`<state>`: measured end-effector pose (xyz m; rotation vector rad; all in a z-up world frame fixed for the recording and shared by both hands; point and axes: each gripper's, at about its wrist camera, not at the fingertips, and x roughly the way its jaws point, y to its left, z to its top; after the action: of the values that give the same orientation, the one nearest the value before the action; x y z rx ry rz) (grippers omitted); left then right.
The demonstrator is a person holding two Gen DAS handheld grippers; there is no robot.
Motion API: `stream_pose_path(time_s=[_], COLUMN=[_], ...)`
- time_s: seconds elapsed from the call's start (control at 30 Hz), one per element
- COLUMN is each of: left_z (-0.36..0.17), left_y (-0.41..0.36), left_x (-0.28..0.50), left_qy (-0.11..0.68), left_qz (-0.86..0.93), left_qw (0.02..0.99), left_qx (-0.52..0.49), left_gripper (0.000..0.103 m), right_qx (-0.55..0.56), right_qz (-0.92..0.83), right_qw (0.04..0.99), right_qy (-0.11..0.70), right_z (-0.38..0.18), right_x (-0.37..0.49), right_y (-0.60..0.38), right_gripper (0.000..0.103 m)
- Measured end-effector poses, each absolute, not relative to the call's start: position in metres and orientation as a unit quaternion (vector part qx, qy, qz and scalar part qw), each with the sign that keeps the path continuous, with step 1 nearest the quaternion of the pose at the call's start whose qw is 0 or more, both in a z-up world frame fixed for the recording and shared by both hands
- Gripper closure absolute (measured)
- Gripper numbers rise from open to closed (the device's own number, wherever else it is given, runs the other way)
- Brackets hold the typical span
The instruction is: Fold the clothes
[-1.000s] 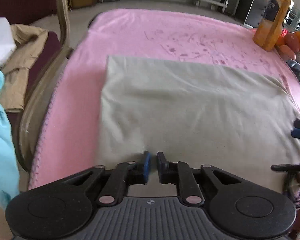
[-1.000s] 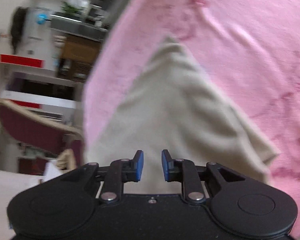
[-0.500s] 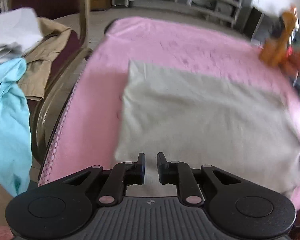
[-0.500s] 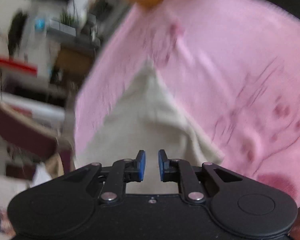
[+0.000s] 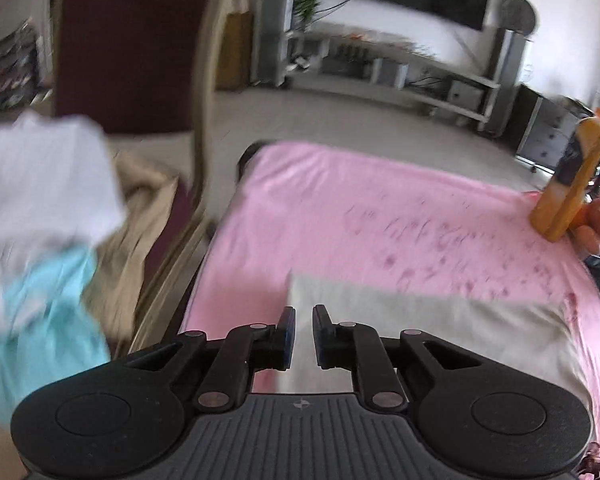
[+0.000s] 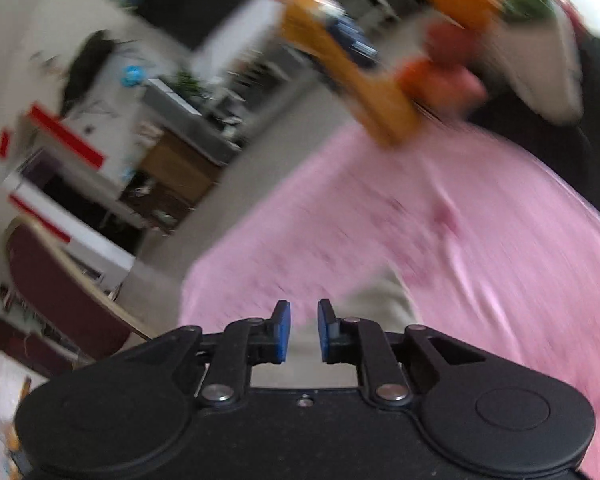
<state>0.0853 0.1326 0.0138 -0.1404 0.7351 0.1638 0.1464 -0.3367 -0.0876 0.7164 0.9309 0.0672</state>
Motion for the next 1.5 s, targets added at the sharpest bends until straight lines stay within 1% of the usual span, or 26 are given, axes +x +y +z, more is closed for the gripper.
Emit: stream_pose_path(time_s=[0.07,0.13,0.23,0.3,0.47,0.57,0.63,0.67,0.7,0.73,0.83,0.9,0.93,0.97,1.03,1.1,1.13,1.2,1.3,1.33,1.4,1.43,1.5], left_z=[0.010,-0.008,-0.040,-0.061,-0.082,-0.086,-0.087,-0.088,-0.088,-0.088,-0.091,-0.091,-0.091,-0.091,-0.090,-0.083,-0.079,-0.067,-0.049,-0.044,-0.038,-0.038,-0.041], left_y=[0.122,0.117,0.125,0.133,0.141,0.144,0.143,0.142,0.142,0.141,0.140,0.140,0.139,0.140,0.144,0.151,0.154,0.162,0.173,0.177,0.179,0.177,0.163], left_x=[0.109,0.133,0.155,0.168,0.188,0.191,0.191,0.190,0.190,0.190,0.190,0.191,0.191,0.190,0.188,0.182,0.179,0.167,0.148,0.143,0.136,0.136,0.143], left_qy=[0.366,0.381,0.411,0.440,0.464,0.470,0.470,0.470,0.470,0.471,0.471,0.471,0.470,0.469,0.467,0.458,0.451,0.431,0.400,0.392,0.381,0.380,0.388], left_qz=[0.065,0.053,0.052,0.059,0.081,0.092,0.095,0.095,0.096,0.096,0.097,0.097,0.098,0.099,0.100,0.118,0.135,0.158,0.175,0.166,0.128,0.108,0.076], left_qw=[0.927,0.922,0.908,0.893,0.881,0.877,0.877,0.877,0.877,0.877,0.876,0.877,0.877,0.877,0.878,0.880,0.881,0.886,0.895,0.899,0.905,0.906,0.907], left_qx=[-0.047,-0.040,-0.062,-0.076,-0.046,-0.045,-0.039,-0.035,-0.032,-0.030,-0.025,-0.024,-0.023,-0.024,-0.035,-0.051,-0.053,-0.064,-0.089,-0.106,-0.141,-0.151,-0.144], left_gripper=[0.089,0.089,0.089,0.091,0.091,0.087,0.087,0.087,0.086,0.086,0.084,0.084,0.083,0.082,0.081,0.084,0.088,0.088,0.088,0.088,0.088,0.088,0.088], right_qx=[0.336,0.334,0.330,0.328,0.328,0.339,0.318,0.304,0.289,0.274,0.228,0.173,0.163,0.153,0.130,0.109,0.131,0.196,0.329,0.348,0.384,0.387,0.389], right_qz=[0.042,0.052,0.067,0.078,0.053,0.054,0.055,0.053,0.051,0.049,0.043,0.028,0.026,0.021,-0.013,-0.054,-0.061,-0.063,-0.015,0.005,0.044,0.057,0.080], right_qw=[0.837,0.842,0.849,0.853,0.834,0.814,0.818,0.825,0.832,0.838,0.856,0.872,0.873,0.877,0.885,0.891,0.888,0.878,0.855,0.852,0.846,0.847,0.845], right_qy=[0.430,0.421,0.407,0.398,0.441,0.469,0.475,0.474,0.471,0.469,0.461,0.456,0.458,0.455,0.447,0.438,0.437,0.431,0.401,0.390,0.367,0.360,0.359], right_z=[-0.085,-0.082,-0.078,-0.075,-0.097,-0.110,-0.113,-0.113,-0.112,-0.112,-0.110,-0.111,-0.112,-0.110,-0.103,-0.098,-0.093,-0.083,-0.065,-0.059,-0.047,-0.045,-0.045], right_x=[0.159,0.172,0.191,0.203,0.229,0.235,0.238,0.239,0.240,0.241,0.244,0.245,0.244,0.243,0.238,0.233,0.228,0.217,0.193,0.188,0.178,0.176,0.179], right_y=[-0.335,-0.332,-0.329,-0.327,-0.339,-0.336,-0.330,-0.326,-0.322,-0.318,-0.306,-0.293,-0.289,-0.286,-0.286,-0.290,-0.297,-0.311,-0.331,-0.333,-0.337,-0.333,-0.323], right_gripper=[0.083,0.079,0.079,0.079,0.079,0.079,0.079,0.082,0.087,0.099,0.101,0.101,0.101,0.099,0.093,0.092,0.091,0.089,0.080,0.077,0.077,0.075,0.073])
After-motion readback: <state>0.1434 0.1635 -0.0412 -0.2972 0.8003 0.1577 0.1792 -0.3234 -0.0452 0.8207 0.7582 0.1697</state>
